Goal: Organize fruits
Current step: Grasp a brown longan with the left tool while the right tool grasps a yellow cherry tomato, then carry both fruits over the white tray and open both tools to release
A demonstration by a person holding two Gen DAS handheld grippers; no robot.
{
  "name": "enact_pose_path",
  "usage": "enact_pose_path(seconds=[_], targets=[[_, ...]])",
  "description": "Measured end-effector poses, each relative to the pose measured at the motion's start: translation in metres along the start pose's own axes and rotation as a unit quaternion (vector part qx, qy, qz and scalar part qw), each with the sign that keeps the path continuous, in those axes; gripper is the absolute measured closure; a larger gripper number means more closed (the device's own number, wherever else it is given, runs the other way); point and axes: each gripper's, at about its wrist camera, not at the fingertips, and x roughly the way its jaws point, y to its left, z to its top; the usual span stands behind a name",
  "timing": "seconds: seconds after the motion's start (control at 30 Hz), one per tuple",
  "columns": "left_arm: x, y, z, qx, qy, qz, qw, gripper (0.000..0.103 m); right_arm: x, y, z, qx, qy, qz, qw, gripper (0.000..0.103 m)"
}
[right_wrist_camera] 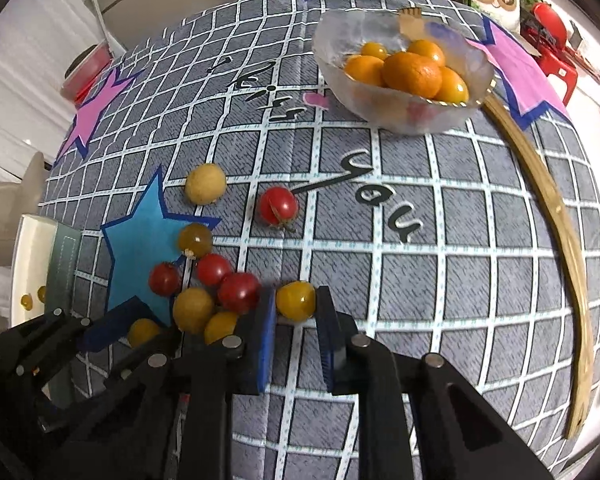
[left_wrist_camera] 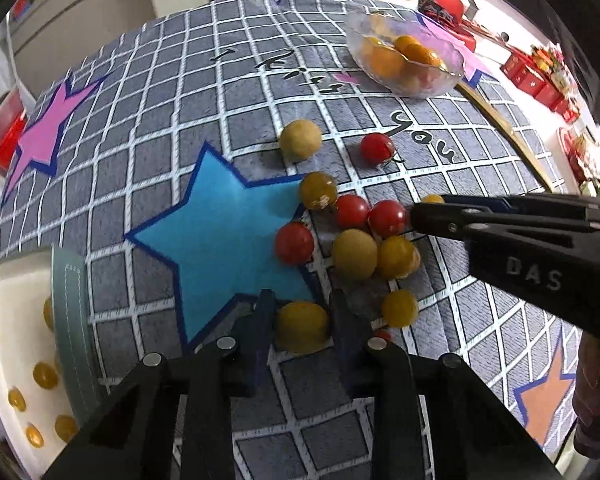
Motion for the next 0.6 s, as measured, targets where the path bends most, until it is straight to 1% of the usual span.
enact_pose_path(seconds=[0.13, 0.27, 0.47, 0.6], targets=[[-0.009, 0.013, -0.010, -0.025, 0.004, -0.008, 0.9996, 0.074, -0.008, -0.006, -0.013, 0.013, 0.004, 0.011, 1.000, 0.082], [-0.023, 0.020, -0.020, -0.037, -0.001, -0.008, 0.9993, 0.074, -0.016, -0.007, -0.029, 0.025, 0.012, 0.021, 0.999, 0.082], [-0.049, 0.035, -0.038, -0.054, -0.011, -0.003, 0.9985, 0.074, -0.028, 0.006, -0.042, 0.018, 0.018, 0.028, 0.999, 0.082], [-0.064, 0.051, -0.054, -0.072, -0.014, 0.004, 0.9973, 0.074, -0.032, 0.024, -0.044, 0.011, 0.021, 0.036, 0.999, 0.082]])
